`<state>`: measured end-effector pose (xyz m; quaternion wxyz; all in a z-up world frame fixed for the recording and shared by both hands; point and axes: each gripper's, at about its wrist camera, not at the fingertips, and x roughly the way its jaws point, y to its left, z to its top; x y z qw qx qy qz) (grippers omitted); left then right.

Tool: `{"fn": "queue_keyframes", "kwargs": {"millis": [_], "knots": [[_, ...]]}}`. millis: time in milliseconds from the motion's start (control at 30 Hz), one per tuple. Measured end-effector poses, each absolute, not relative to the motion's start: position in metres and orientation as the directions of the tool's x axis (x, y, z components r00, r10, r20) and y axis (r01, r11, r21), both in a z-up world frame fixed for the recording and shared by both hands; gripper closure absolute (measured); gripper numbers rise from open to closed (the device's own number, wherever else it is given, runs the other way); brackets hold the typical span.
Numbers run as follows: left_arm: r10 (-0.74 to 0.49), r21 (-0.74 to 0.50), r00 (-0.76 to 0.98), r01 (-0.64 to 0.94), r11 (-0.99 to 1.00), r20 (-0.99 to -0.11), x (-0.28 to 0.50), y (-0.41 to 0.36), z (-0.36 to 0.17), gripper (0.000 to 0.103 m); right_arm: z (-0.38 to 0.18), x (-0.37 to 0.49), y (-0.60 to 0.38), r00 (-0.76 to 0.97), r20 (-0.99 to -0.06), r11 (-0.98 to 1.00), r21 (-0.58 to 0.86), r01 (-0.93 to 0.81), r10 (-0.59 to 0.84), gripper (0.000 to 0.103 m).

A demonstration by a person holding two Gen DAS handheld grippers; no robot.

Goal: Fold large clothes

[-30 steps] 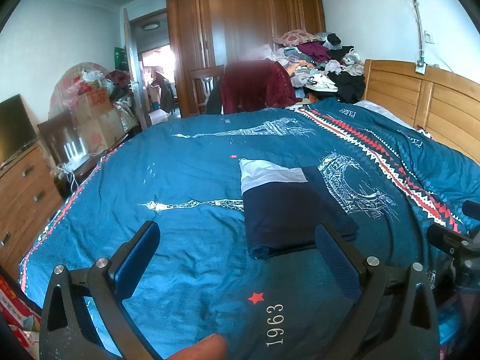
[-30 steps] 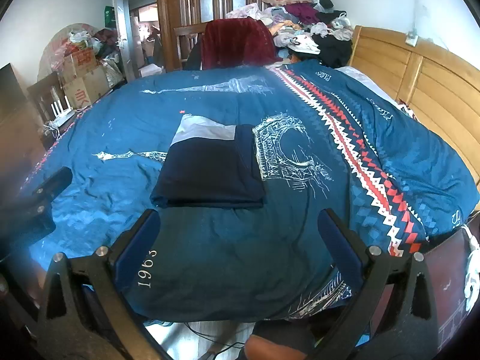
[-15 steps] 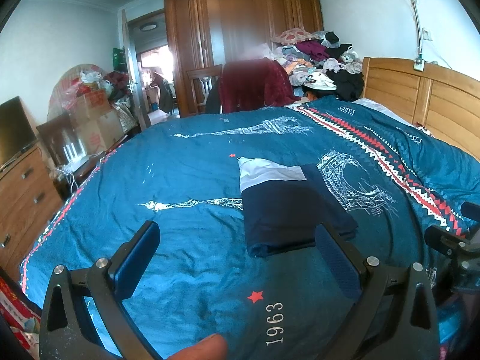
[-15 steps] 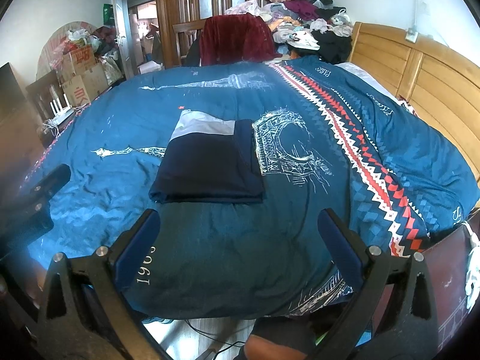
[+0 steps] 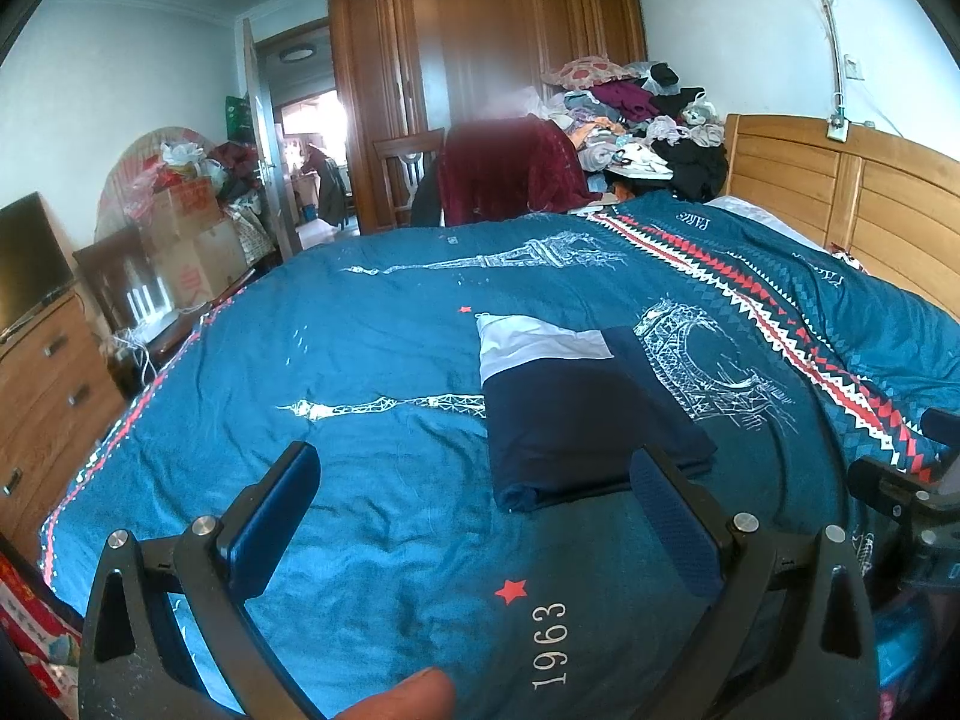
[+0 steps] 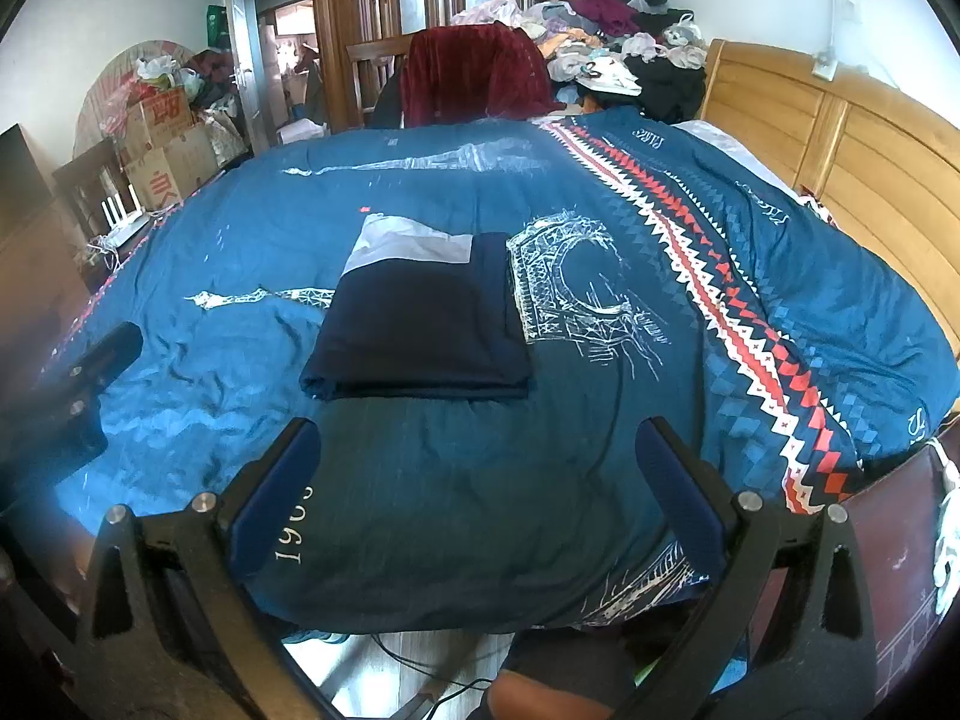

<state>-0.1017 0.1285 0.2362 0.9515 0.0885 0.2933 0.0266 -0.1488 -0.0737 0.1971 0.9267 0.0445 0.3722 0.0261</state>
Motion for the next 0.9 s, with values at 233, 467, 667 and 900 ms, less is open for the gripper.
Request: {"fn": "queue_keyframes", "kwargs": {"millis": [233, 467, 667, 900], "knots": [[0.102, 0.183, 0.826, 0.002, 0.983, -0.554, -0.1028, 0.1287, 0.2353, 0.000, 0.1932, -0.1508, -0.0704, 0.718, -0.691, 0.995, 0.102, -0.017, 0.083, 0.000], [0.103, 0.183, 0.824, 0.000, 0.983, -0.557, -0.1043, 0.1285, 0.2337, 0.000, 0.1921, -0.1494, -0.0689, 0.712, -0.698, 0.995, 0.094, -0.010, 0.073, 0.000], [0.104, 0.185, 0.821, 0.001, 0.983, -0.561, -0.1043, 0.1279, 0.2308, 0.000, 0.1907, -0.1450, -0.0730, 0.705, -0.707, 0.995, 0.095, 0.010, 0.060, 0.000], [0.104, 0.189, 0.822, 0.005, 0.982, -0.560, -0.1060, 0.1261, 0.2283, 0.000, 0.1907, -0.1445, -0.0765, 0.704, -0.708, 0.996, 0.093, 0.015, 0.055, 0.000]]}}
